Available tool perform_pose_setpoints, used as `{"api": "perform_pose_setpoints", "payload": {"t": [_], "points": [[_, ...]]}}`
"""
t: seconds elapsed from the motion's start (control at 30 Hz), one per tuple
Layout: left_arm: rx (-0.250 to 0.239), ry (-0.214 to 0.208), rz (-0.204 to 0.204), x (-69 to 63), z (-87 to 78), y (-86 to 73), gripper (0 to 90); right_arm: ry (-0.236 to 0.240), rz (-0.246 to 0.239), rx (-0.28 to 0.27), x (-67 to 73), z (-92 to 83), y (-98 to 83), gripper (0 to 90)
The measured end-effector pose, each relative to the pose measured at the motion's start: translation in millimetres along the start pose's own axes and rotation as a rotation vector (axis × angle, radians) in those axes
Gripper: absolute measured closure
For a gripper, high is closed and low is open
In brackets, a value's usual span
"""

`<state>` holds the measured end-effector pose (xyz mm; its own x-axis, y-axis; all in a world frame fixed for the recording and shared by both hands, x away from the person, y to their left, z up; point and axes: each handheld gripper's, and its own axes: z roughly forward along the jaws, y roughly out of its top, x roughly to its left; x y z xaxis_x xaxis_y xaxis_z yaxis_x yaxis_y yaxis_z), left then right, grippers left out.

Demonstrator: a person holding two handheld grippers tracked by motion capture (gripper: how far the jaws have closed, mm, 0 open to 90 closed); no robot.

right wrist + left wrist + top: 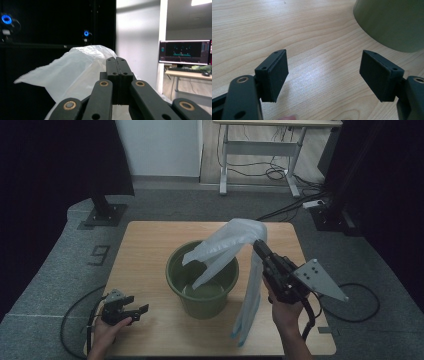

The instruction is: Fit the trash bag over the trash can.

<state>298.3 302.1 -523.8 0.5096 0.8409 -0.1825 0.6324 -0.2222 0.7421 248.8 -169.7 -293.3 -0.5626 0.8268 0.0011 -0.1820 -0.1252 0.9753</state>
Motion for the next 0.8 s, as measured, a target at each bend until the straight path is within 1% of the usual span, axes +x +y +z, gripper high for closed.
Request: {"api": "perform_pose_setpoints", "payload": {"t": [0.4, 0.63, 0.8], "points": [[0.032, 0.001, 0.0, 1.1, 4.1, -1.7, 22.9, 0.027, 0.001, 0.128, 8.6, 14.1, -51.9, 89.2], [0.036, 0.001, -0.003, 1.6, 4.5, -1.9, 22.9, 0.024, 0.003, 0.2, 8.6, 22.0, -77.4, 89.1], [0.035, 0.002, -0.003, 1.3, 4.4, -1.9, 22.9, 0.006, -0.024, 0.238, 9.2, 25.0, -92.7, 89.1]]}}
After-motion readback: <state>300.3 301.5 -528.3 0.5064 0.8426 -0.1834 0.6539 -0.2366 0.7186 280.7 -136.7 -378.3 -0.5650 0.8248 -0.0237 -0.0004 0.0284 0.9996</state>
